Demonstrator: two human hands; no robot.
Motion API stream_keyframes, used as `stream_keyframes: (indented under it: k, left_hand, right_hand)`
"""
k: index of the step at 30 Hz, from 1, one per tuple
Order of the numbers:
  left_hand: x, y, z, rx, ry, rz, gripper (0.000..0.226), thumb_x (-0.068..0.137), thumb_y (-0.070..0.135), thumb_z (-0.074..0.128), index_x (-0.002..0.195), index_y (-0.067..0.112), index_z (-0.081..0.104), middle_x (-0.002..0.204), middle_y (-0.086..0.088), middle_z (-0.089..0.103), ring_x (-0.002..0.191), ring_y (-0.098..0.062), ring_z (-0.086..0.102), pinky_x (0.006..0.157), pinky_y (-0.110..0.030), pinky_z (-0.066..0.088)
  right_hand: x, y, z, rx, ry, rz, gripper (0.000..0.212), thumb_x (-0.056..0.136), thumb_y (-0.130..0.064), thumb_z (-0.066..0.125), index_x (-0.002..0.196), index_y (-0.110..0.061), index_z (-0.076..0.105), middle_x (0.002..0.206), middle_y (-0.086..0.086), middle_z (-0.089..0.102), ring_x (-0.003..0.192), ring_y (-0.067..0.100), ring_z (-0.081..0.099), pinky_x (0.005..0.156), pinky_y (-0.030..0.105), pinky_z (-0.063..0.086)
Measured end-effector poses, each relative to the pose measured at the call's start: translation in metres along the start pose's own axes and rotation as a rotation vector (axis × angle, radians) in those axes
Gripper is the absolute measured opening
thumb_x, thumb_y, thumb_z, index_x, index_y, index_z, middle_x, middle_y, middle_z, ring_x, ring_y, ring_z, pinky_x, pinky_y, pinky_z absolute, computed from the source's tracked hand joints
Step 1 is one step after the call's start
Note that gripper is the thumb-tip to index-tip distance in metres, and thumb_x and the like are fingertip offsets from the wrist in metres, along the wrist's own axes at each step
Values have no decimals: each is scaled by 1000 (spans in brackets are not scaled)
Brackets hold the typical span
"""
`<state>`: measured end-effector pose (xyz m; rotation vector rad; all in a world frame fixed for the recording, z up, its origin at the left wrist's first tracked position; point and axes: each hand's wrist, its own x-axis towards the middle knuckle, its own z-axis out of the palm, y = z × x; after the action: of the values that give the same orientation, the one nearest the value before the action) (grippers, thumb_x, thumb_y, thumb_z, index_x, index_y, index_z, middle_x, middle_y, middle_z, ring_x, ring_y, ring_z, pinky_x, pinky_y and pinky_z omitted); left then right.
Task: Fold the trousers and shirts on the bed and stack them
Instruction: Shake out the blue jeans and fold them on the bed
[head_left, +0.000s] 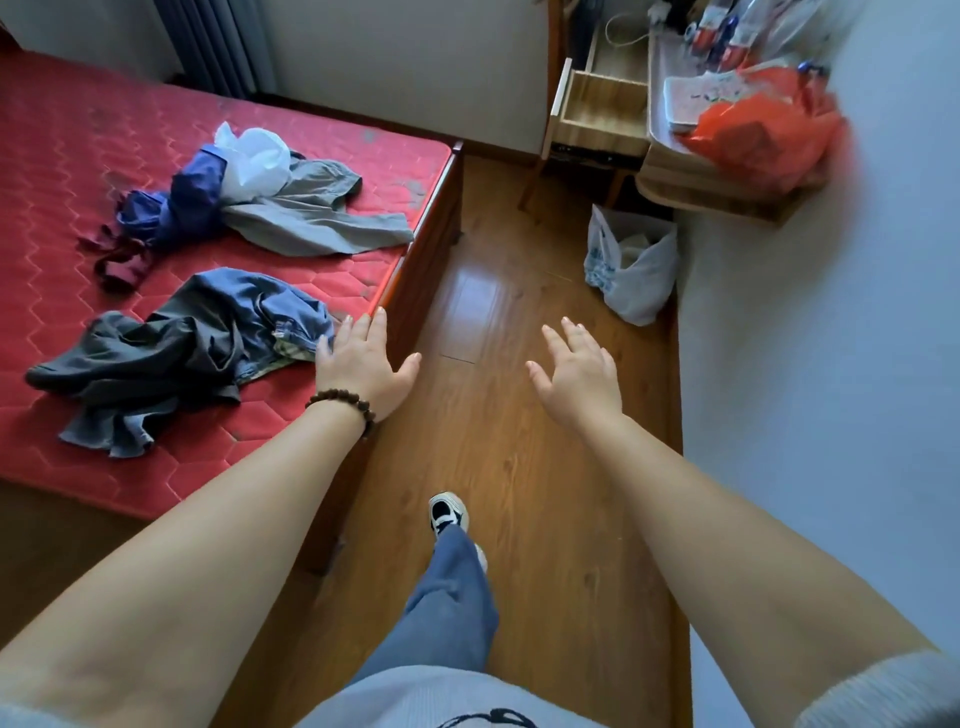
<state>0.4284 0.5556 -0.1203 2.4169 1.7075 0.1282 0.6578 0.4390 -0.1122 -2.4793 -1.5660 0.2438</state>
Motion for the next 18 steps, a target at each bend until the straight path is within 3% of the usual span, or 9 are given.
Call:
stream_keyframes:
  k: [11,18]
  left_hand:
    - [227,-13,14,-76,-34,-166,79,91,62,35,153,18,12,159,-5,20,148,-21,12,119,-50,10]
    - [316,-43,-3,-109,7,-279,79,90,59,38,153,17,16,159,-5,22,147,-21,14,118,-50,12]
  right_hand:
    - [258,-37,10,3,-63,-41,57,97,-50,40,149,-27,29,159,1,20,147,21,14,119,43,17]
    - [376,-92,16,-11,-71,-166,55,97,-48,43,147,-28,33,159,3,22,147,20,15,119,43,16]
